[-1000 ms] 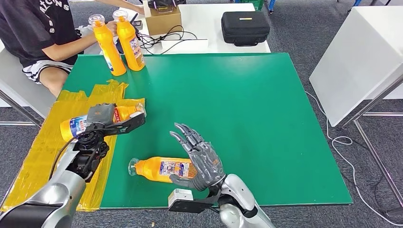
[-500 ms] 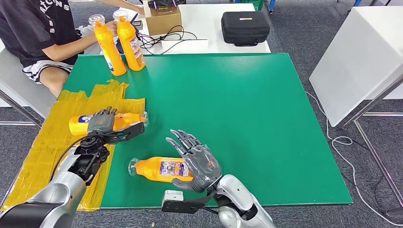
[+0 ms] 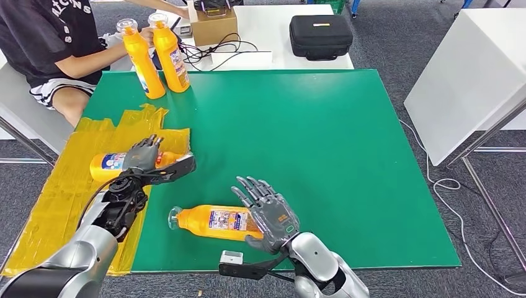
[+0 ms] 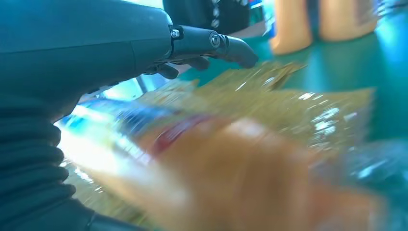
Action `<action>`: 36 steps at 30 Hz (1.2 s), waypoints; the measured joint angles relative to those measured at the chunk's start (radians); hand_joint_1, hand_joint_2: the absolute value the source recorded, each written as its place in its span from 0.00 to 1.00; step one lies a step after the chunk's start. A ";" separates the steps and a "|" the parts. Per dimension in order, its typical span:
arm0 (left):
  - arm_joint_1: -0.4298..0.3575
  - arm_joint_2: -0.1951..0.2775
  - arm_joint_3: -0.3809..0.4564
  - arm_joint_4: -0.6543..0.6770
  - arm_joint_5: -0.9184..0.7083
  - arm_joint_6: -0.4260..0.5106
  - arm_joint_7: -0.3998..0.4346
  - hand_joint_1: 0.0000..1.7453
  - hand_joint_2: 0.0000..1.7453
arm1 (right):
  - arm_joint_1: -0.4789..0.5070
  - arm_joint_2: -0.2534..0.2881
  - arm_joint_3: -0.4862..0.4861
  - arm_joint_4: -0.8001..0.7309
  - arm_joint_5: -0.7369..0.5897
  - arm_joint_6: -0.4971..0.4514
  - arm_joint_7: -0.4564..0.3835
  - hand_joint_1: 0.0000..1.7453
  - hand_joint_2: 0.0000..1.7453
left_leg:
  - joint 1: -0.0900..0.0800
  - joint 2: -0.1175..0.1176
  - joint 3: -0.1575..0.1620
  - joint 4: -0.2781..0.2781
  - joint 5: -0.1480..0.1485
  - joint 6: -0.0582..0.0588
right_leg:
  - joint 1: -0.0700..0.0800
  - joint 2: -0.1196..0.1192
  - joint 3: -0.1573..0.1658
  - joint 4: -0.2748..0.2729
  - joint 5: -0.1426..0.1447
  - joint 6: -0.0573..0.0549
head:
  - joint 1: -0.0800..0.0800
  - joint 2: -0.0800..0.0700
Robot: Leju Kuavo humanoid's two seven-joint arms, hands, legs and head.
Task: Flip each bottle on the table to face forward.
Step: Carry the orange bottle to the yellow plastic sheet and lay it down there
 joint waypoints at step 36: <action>0.313 -0.087 -0.131 -0.791 0.967 -0.062 -0.365 0.00 1.00 | -0.101 0.076 0.009 0.368 -0.100 0.078 0.017 0.00 1.00 | 0.001 0.001 0.001 0.000 0.000 0.000 | 0.001 0.000 0.000 0.000 0.000 0.000 | 0.000 0.000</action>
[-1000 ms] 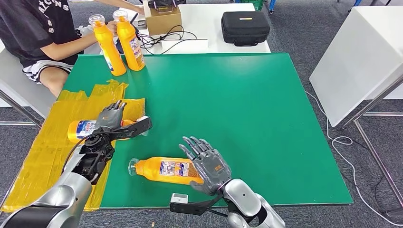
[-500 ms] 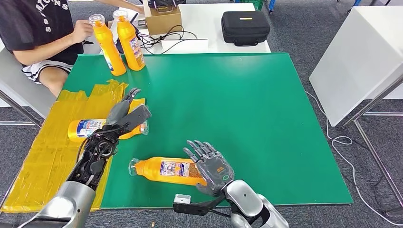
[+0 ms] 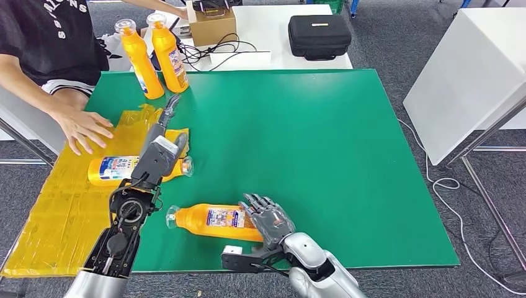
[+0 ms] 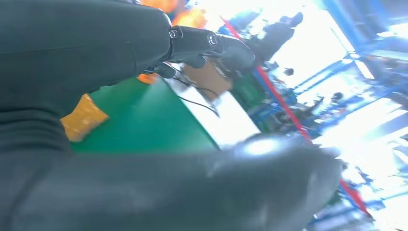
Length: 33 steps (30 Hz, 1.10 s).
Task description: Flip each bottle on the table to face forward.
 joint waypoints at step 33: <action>0.174 -0.013 -0.237 -0.351 -0.065 0.038 -0.099 0.00 1.00 | -0.127 0.163 -0.093 0.313 -0.060 -0.071 -0.046 1.00 1.00 | 0.000 0.000 0.003 0.000 0.000 0.000 | 0.000 0.000 0.003 0.000 0.000 0.000 | 0.000 0.000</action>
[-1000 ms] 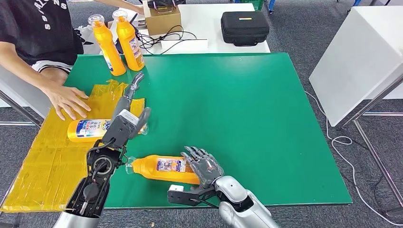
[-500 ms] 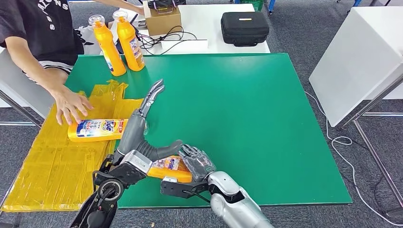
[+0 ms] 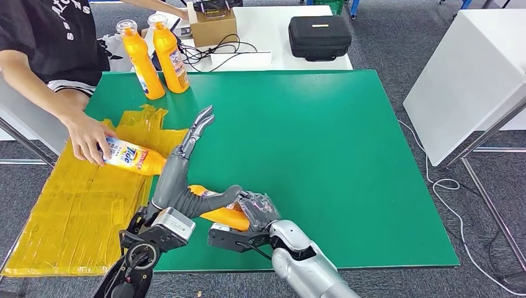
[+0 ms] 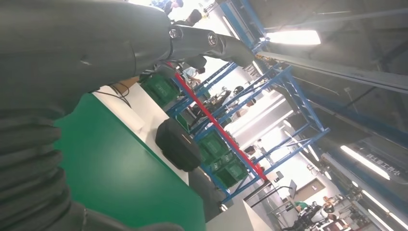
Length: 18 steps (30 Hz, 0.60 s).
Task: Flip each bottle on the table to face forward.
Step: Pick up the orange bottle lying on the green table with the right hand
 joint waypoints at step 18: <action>0.001 0.000 -0.001 0.000 0.016 -0.012 -0.011 0.00 1.00 | 0.009 0.006 -0.076 -0.005 0.062 -0.022 0.019 1.00 1.00 | 0.000 0.000 0.001 0.000 0.000 0.000 | -0.001 0.000 0.001 0.000 0.000 0.000 | 0.000 0.000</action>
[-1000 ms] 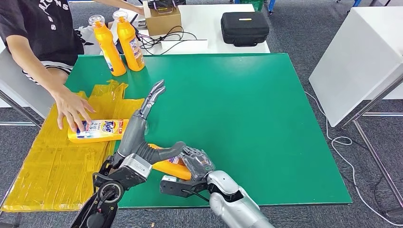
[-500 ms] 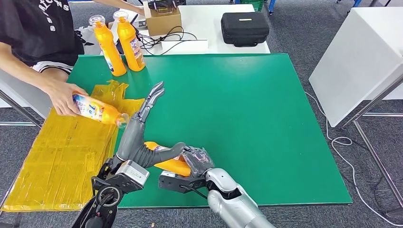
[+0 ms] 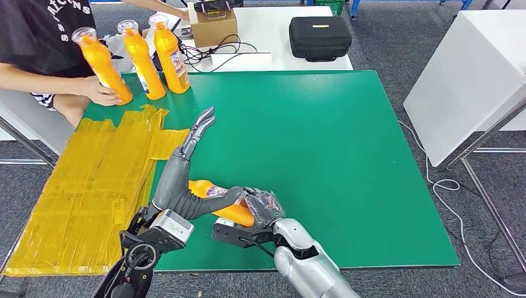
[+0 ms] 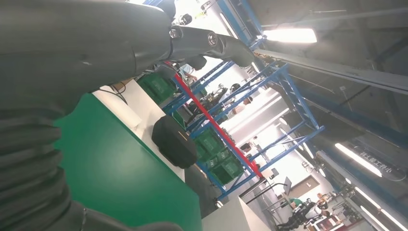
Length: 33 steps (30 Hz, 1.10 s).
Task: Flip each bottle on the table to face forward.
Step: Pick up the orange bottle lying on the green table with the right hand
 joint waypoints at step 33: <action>0.033 0.000 0.135 0.018 0.268 0.024 0.005 0.00 1.00 | 0.217 -0.048 -0.194 -0.424 -0.365 -0.405 -0.288 1.00 1.00 | 0.000 0.000 -0.004 0.000 0.000 0.000 | 0.000 0.000 -0.004 0.000 0.000 0.000 | 0.000 0.000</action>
